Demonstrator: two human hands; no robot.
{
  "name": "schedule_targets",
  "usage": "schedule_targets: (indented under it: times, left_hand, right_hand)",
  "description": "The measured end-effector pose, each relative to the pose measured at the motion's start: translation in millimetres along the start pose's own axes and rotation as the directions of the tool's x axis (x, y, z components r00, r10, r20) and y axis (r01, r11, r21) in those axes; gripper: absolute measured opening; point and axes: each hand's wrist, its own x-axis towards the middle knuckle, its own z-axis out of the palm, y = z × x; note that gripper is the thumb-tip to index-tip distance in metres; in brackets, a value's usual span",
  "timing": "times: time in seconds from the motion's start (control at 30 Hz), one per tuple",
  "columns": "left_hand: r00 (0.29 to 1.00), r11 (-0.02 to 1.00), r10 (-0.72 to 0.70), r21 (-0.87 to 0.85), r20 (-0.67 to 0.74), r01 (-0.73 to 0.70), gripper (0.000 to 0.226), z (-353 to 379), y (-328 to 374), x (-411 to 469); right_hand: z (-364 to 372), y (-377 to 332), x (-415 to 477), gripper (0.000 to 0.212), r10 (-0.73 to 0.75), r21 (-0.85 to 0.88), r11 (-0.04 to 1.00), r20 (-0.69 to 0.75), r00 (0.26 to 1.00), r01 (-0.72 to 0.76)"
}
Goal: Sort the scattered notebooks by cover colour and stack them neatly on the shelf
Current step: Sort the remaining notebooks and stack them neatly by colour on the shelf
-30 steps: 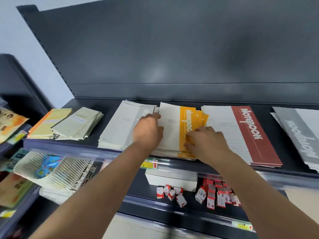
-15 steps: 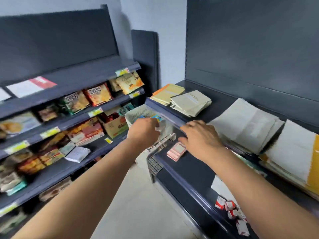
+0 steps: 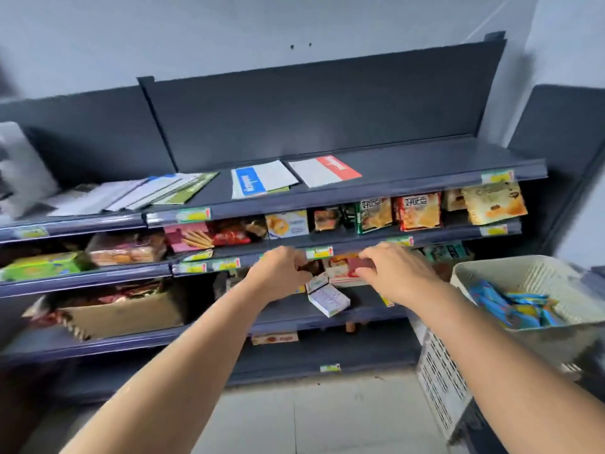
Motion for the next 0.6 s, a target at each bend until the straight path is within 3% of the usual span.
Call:
schedule_targets:
  times: [0.27,0.47,0.6]
  left_hand:
    - [0.977,0.979,-0.161,-0.145,-0.143,0.141,0.036,-29,-67,50]
    - [0.926,0.955,-0.262,-0.21,-0.272,0.208,0.033,-36,-92,122]
    - [0.898,0.93,-0.337,-0.252,-0.284,0.269,0.033,-47,-103,186]
  right_hand:
    - [16,-55,102,0.045,-0.156,0.056,0.986,-0.018,0.988,0.156]
    - [31,-53,196,0.045,-0.227,0.076,0.97,-0.043,0.973,0.229]
    - [34,-44,268,0.045,-0.249,0.139,0.958,-0.021,0.968,0.249]
